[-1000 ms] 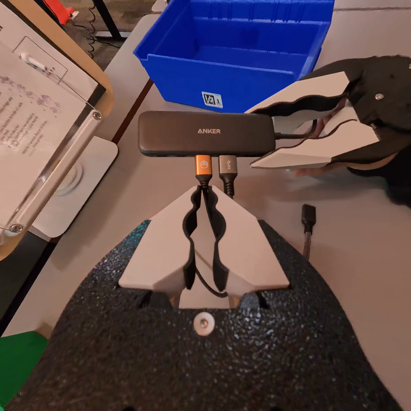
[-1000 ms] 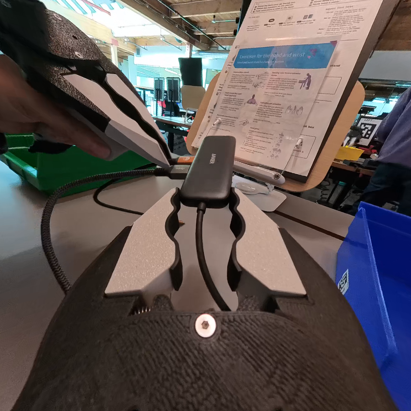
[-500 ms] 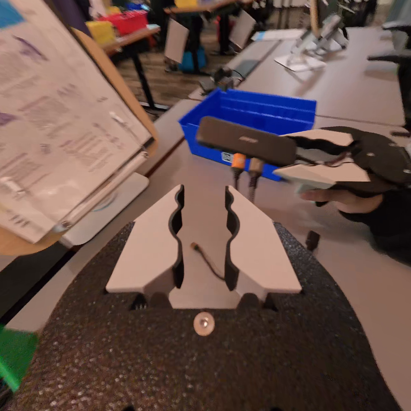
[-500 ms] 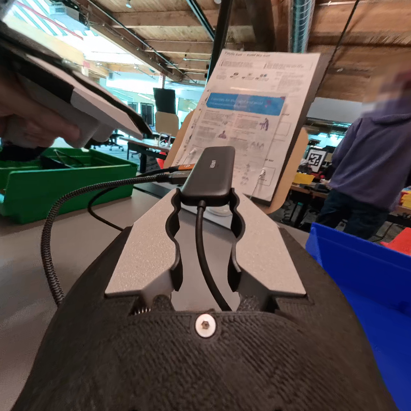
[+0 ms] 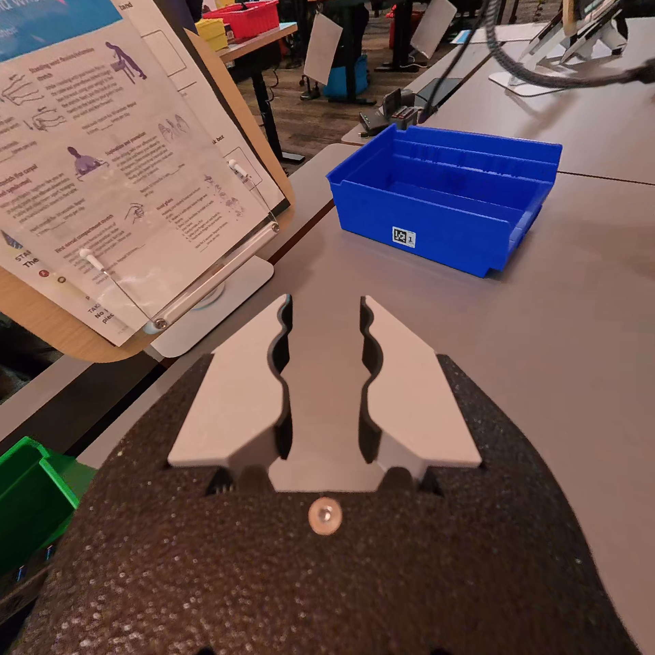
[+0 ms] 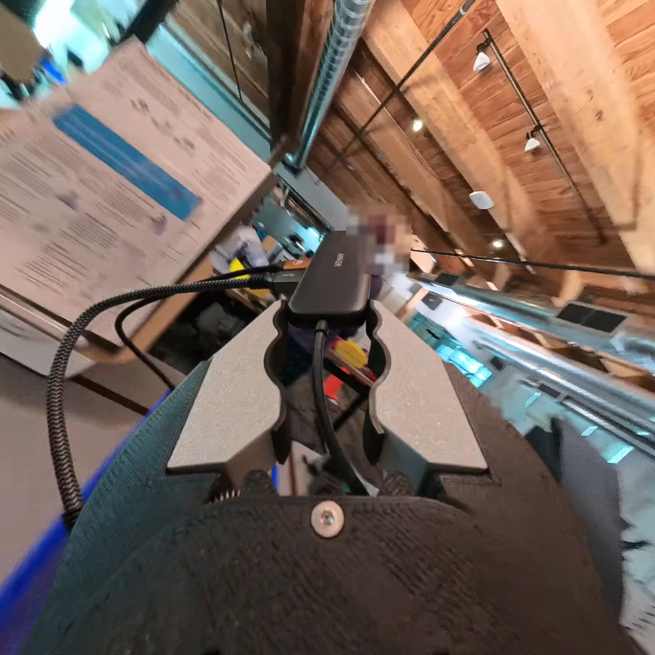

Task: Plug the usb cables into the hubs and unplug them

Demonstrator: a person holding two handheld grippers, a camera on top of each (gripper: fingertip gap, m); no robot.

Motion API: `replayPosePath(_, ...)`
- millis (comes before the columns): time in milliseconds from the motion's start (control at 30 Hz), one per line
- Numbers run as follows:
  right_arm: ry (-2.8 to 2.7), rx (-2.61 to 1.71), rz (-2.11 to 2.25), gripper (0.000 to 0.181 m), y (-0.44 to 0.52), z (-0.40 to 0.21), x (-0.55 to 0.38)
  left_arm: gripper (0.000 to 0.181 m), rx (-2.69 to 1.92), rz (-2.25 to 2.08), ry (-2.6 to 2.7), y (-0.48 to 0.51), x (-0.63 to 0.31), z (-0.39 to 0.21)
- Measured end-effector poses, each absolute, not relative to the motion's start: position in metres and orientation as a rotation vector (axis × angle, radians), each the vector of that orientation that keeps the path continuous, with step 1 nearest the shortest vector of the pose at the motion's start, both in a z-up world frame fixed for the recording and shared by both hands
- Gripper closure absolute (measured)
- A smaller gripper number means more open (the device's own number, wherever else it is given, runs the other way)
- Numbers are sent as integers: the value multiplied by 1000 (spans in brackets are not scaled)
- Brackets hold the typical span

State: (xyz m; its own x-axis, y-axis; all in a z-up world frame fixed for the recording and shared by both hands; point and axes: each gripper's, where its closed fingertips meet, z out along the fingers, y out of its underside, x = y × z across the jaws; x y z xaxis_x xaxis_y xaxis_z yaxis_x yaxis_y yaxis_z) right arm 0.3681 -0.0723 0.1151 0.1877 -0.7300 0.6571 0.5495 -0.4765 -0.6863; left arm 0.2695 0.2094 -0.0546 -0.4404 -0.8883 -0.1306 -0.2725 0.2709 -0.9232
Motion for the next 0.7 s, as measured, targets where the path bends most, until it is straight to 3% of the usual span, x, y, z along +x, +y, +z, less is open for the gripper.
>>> replayPosePath(133, 147, -1567, -1643, 138, -76, 87, 414, 145, -1051, -1157, 1899, 208, 269, -60)
replayPosePath(367, -24, -2036, -1795, 138, -64, -40, 479, 145, -1042, -1148, 1938, 206, 269, -67)
replayPosePath(700, 591, -2054, -1135, 137, -72, -134, 509, 145, -1064, -1133, 1974, 214, 266, -74)
